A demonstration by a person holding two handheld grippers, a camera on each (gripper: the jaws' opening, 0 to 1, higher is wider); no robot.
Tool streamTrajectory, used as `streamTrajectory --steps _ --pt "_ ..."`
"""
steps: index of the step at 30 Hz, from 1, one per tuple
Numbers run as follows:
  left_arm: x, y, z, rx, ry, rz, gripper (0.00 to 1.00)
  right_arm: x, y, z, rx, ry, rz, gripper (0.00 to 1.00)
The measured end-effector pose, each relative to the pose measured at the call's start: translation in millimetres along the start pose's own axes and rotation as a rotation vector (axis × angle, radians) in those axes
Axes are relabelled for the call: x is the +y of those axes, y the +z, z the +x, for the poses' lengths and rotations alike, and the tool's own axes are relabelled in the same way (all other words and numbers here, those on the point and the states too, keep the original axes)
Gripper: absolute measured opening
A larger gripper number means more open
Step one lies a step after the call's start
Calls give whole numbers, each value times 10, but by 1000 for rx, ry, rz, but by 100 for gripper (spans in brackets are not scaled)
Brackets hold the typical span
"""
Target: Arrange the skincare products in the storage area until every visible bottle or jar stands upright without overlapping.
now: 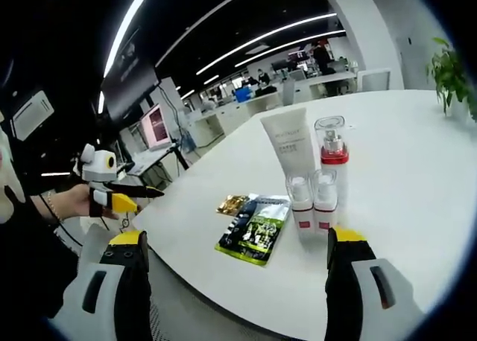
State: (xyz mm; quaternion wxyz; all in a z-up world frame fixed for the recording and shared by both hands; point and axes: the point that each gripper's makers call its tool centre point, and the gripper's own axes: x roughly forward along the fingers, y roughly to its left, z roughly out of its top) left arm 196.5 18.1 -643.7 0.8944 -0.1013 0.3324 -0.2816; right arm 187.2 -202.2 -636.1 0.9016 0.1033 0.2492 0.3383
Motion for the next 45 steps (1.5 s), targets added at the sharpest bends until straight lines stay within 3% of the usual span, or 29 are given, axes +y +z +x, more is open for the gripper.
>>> streamTrajectory --steps 7,13,30,45 --pt "19 59 131 11 -9 8 98 -22 -19 0 6 -4 12 100" --pt "11 111 315 43 -12 63 98 -41 -48 15 18 -3 22 100" --pt "102 433 996 125 -51 210 98 -111 -75 -5 19 -33 59 100" --pt "181 478 1597 225 -78 318 99 -82 -68 -15 26 -42 69 100"
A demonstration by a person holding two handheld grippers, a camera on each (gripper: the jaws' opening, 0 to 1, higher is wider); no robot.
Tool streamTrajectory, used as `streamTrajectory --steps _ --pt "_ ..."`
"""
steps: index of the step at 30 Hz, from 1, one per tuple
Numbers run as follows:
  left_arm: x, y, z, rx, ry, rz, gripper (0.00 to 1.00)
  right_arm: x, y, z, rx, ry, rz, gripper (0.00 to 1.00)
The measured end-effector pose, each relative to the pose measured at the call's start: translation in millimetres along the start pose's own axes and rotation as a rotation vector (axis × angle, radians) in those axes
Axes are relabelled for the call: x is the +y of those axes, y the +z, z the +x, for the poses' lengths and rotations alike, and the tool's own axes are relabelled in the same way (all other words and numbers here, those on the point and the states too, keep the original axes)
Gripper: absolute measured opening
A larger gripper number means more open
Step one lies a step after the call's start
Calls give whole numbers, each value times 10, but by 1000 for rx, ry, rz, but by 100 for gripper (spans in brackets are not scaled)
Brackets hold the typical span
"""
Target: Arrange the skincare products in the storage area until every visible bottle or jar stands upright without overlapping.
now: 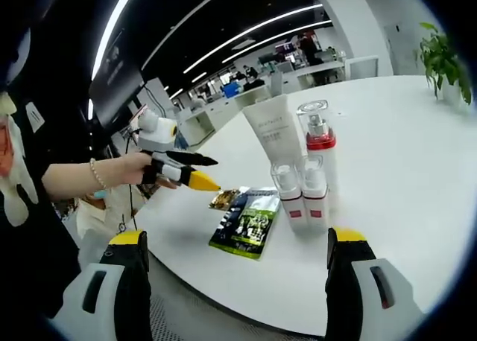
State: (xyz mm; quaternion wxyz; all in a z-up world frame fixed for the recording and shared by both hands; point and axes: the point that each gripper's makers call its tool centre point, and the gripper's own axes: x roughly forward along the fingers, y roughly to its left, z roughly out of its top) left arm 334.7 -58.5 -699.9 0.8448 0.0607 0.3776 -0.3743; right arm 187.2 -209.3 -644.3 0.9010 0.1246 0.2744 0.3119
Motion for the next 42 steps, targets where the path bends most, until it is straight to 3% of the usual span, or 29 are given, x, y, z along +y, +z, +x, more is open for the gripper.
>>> streamTrajectory --steps 10,15,22,28,39,42 --pt "56 203 408 48 -5 61 97 -14 0 -1 -1 -8 4 100" --pt "278 288 615 60 28 78 94 -14 -20 3 7 -4 1 100" --pt "441 442 855 50 57 57 92 -52 -26 2 5 -11 21 100" --pt "602 499 1097 69 65 87 90 -67 -48 6 14 -8 30 100" --pt "615 716 1347 92 38 124 84 -119 -75 5 21 -22 50 100" --pt "578 710 1398 103 38 145 83 -149 -68 -6 11 -33 59 100"
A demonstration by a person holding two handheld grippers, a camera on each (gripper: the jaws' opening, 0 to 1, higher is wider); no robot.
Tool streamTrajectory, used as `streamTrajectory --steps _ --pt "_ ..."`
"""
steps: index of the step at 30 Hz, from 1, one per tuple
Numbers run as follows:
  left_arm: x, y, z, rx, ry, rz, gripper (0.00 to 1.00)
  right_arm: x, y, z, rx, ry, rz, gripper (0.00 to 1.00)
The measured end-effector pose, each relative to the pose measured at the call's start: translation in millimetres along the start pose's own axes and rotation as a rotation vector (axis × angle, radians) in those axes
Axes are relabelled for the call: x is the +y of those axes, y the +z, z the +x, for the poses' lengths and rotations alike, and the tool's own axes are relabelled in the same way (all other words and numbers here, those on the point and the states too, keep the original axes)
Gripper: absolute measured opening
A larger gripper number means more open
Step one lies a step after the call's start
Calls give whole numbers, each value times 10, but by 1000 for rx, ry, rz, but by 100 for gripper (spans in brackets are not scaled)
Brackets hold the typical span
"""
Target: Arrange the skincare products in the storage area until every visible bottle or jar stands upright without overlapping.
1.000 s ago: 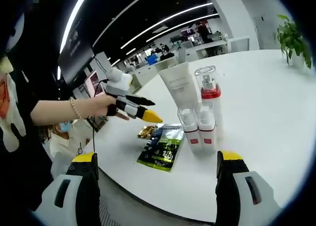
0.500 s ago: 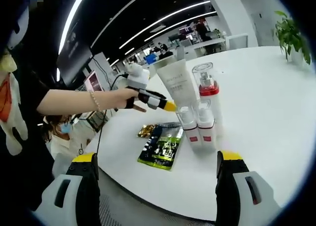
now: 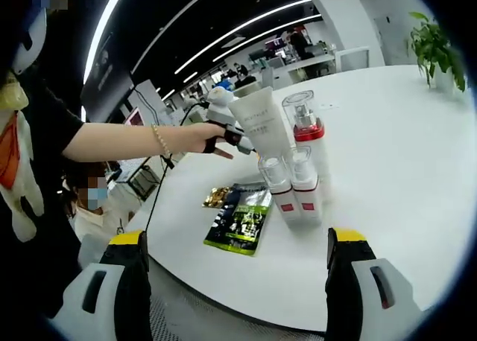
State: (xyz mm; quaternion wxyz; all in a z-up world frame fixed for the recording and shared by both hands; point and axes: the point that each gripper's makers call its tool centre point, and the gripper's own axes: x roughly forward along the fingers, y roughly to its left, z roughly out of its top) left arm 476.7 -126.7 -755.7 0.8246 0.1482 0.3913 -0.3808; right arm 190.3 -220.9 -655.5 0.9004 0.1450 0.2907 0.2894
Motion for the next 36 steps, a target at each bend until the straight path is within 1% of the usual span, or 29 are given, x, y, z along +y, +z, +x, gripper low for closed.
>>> streamTrajectory --steps 2,4,6,9,14,17,18,20,22,24,26,30,32,33,36 --pt "96 34 70 15 13 -6 81 -9 0 -1 -1 -2 6 100" --pt "131 66 122 12 7 -19 79 -18 -3 1 0 -4 12 100" --pt "161 79 167 20 11 -15 77 -22 -5 3 0 -6 14 100" --pt "140 79 152 22 25 1 77 -29 -9 4 1 -7 13 100" --pt "154 145 215 18 30 12 68 -46 -16 7 4 -12 16 99" --pt "114 177 267 14 11 26 66 -55 -16 3 2 -16 20 99" --pt "168 165 282 18 24 26 67 -59 -18 2 3 -17 21 99" --pt "180 172 284 22 28 36 63 -57 -16 3 1 -16 22 99" --pt "172 173 270 25 27 42 61 -58 -21 3 4 -17 20 99" --pt "190 189 275 18 36 70 61 -54 -18 4 3 -17 19 99" --pt "154 190 267 16 34 83 61 -56 -18 3 3 -20 18 98" --pt "102 202 264 11 19 105 52 -53 -9 3 -1 -23 21 98" --pt "88 226 267 9 8 126 40 -47 -5 5 -2 -21 21 98" --pt "56 228 258 9 1 133 37 -46 -4 5 -2 -22 21 98" --pt "80 211 262 9 10 105 36 -47 -1 1 -4 -24 18 98"
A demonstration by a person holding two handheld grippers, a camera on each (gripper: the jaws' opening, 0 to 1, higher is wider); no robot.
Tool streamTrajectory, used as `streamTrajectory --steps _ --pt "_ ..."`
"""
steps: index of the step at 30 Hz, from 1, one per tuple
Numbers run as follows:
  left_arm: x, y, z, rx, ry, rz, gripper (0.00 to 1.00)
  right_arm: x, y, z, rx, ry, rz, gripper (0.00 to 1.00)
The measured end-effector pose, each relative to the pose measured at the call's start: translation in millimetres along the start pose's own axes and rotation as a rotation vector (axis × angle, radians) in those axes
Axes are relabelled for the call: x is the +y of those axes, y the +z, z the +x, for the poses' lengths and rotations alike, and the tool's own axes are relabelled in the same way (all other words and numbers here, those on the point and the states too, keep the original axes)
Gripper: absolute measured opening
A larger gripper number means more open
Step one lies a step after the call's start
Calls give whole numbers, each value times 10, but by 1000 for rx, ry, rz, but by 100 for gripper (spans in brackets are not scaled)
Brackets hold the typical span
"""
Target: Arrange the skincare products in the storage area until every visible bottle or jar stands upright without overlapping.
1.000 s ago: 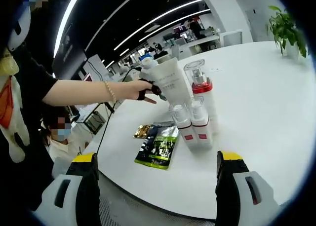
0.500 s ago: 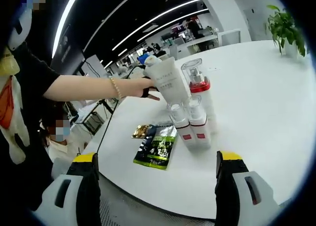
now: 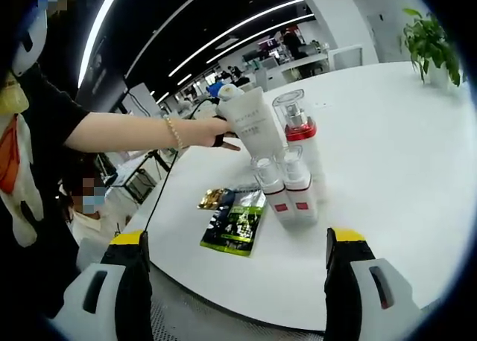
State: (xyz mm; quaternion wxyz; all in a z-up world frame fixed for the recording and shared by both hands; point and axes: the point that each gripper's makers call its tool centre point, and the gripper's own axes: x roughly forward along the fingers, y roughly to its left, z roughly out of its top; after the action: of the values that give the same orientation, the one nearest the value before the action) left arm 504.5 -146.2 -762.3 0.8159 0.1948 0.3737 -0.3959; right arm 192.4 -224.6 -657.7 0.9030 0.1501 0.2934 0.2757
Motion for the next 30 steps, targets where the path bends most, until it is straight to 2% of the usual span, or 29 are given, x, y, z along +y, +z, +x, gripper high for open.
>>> streamTrajectory --steps 9,18,23,26,30 --pt "-18 -17 -29 3 -9 22 36 -3 18 -8 -10 -3 2 98" --pt "-73 20 -168 -17 -29 52 36 2 16 2 -6 0 -2 98" --pt "-89 58 -355 -35 -41 93 36 19 0 16 5 8 -13 98" --pt "-81 80 -459 -59 -43 89 36 35 -6 24 11 12 -23 98" --pt "-112 49 -661 -72 -26 122 36 66 -4 31 14 18 -32 97"
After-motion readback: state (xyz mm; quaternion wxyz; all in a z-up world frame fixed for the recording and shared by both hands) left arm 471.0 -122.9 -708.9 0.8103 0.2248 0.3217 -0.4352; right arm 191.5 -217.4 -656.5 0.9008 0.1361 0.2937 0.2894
